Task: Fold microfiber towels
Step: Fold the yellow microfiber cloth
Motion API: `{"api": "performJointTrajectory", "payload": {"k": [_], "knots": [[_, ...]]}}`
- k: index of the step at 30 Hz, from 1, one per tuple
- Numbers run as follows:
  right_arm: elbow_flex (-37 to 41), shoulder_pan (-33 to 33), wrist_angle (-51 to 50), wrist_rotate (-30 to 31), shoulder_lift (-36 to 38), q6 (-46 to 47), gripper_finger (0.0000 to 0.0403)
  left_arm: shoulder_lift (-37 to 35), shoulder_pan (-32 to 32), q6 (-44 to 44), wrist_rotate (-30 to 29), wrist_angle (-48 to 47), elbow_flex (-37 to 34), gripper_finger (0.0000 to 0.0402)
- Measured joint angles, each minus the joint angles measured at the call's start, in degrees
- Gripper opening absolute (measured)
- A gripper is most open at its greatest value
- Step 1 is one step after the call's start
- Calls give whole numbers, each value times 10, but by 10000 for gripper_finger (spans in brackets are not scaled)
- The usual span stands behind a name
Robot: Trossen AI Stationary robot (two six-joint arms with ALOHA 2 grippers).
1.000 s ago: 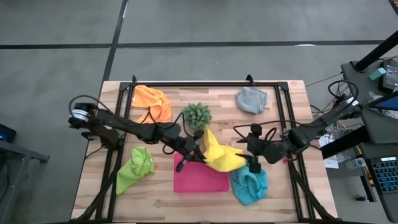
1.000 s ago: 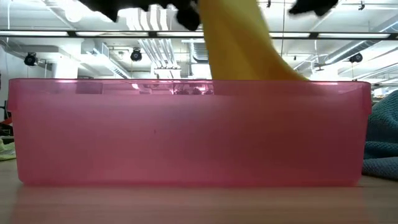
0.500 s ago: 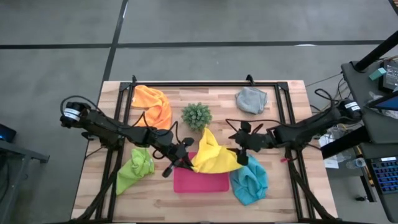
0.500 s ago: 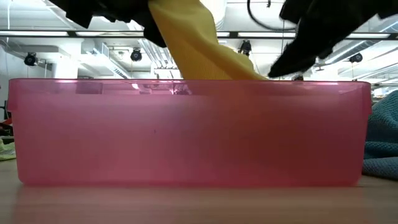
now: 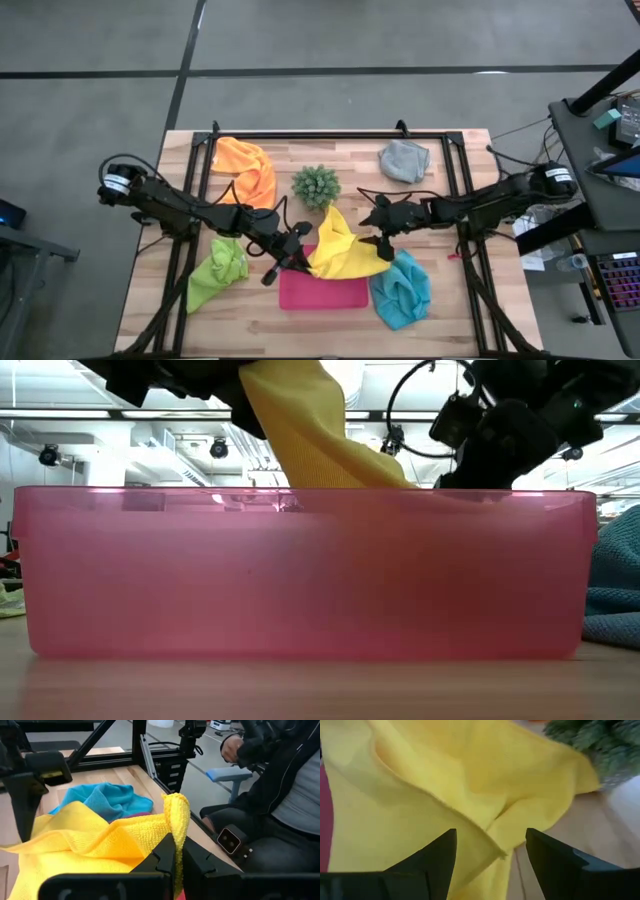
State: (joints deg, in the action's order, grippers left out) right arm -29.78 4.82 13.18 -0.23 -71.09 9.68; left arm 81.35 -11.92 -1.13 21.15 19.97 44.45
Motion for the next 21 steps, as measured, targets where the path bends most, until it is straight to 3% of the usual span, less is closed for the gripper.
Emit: {"api": "performJointTrajectory", "payload": {"k": [6, 11, 16, 21], "knots": [[10, 0, 56, -20, -34, -1, 210, 0, 0, 0, -2, 1, 0, 0], [8, 1, 65, -20, -44, -9, 173, 0, 0, 0, -4, 1, 0, 0], [3, 2, 63, -20, -39, -21, 111, 0, 0, 0, -6, 1, 0, 0], [3, 2, 43, -20, -21, -35, 23, 0, 0, 0, -6, 1, 0, 0]]}}
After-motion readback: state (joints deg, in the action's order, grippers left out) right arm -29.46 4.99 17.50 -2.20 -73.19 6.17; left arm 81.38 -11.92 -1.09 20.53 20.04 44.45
